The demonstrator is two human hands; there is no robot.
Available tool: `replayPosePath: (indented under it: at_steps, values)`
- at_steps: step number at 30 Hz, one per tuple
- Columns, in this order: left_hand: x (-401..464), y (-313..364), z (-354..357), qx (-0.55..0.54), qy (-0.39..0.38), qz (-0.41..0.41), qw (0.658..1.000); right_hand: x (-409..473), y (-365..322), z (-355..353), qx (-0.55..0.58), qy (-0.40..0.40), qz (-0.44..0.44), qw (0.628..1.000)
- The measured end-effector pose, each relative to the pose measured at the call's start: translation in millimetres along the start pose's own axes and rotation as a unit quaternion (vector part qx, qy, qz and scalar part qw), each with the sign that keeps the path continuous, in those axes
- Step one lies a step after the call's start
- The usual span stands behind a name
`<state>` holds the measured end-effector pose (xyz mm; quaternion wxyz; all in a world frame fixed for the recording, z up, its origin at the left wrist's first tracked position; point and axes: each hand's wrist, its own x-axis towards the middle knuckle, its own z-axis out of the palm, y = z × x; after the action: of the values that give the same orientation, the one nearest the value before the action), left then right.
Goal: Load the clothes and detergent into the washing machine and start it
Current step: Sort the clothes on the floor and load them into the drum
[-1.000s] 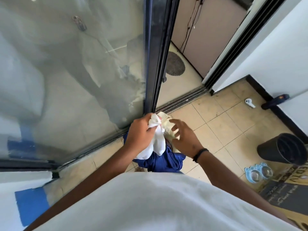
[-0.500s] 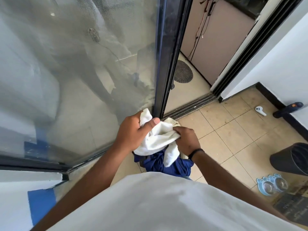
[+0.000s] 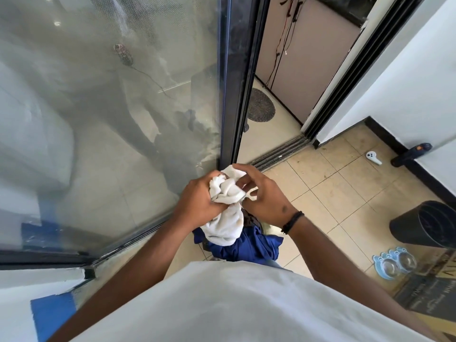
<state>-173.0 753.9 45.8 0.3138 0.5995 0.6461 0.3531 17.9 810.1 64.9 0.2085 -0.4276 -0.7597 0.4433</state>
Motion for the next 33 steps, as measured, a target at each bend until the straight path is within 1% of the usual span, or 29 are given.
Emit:
replayPosePath:
  at_steps: [1,3,6,8,11,13,14,16,18,20,23,24,26,28,30,33]
  values:
    - [-0.7,1.6,-1.0,-0.017,0.008,0.006,1.000,-1.7,9.5,0.5,-0.021,0.009,0.016,1.000]
    - [-1.5,7.8,-4.6,-0.058,0.027,0.011,0.998,-4.8,32.4,5.2,-0.068,0.006,0.080,0.994]
    - [-1.2,24.5,-14.6,-0.115,0.030,0.037,0.992,-5.9,65.6,16.9,-0.123,-0.031,0.169,0.977]
    - [0.8,34.6,-22.3,-0.148,0.016,0.057,0.987,-2.7,77.7,25.4,-0.133,-0.056,0.182,0.973]
    - [3.7,42.1,-31.1,-0.174,-0.004,0.067,0.982,9.6,73.3,31.9,-0.126,-0.072,0.175,0.974]
    - [4.9,40.0,-33.5,-0.157,-0.026,0.056,0.986,19.2,65.8,30.1,-0.126,-0.040,0.157,0.979]
    - [5.0,37.6,-34.5,-0.141,-0.035,0.045,0.988,22.8,62.0,27.3,-0.110,-0.005,0.151,0.982]
    - [3.9,31.1,-35.8,-0.114,-0.053,0.015,0.992,28.2,51.1,17.6,-0.045,0.069,0.139,0.987]
    - [3.0,23.6,-37.1,-0.075,-0.070,-0.004,0.995,34.2,38.8,5.8,-0.019,0.101,0.103,0.989]
    - [2.8,19.2,-33.2,-0.054,-0.057,-0.012,0.997,41.2,26.2,-3.5,-0.048,0.099,0.055,0.992]
    - [5.4,21.0,-21.3,-0.021,0.009,0.023,0.999,45.6,4.3,-13.7,-0.102,0.086,-0.011,0.991]
    - [6.5,23.2,-18.8,-0.003,0.020,0.031,0.999,45.4,-3.8,-16.6,-0.121,0.072,-0.036,0.989]
    - [10.8,27.5,-16.8,0.021,0.005,0.042,0.999,42.5,-19.5,-18.5,-0.155,0.037,-0.086,0.983]
    - [13.5,34.9,-13.2,0.009,-0.030,0.048,0.998,36.4,-29.7,-18.4,-0.160,0.023,-0.121,0.979]
    - [14.2,41.8,-6.0,0.003,-0.033,0.046,0.998,30.1,-33.7,-23.3,-0.137,0.012,-0.120,0.983]
    - [14.9,51.5,9.6,0.029,0.030,0.025,0.999,21.5,-34.2,-45.6,-0.078,-0.035,-0.085,0.993]
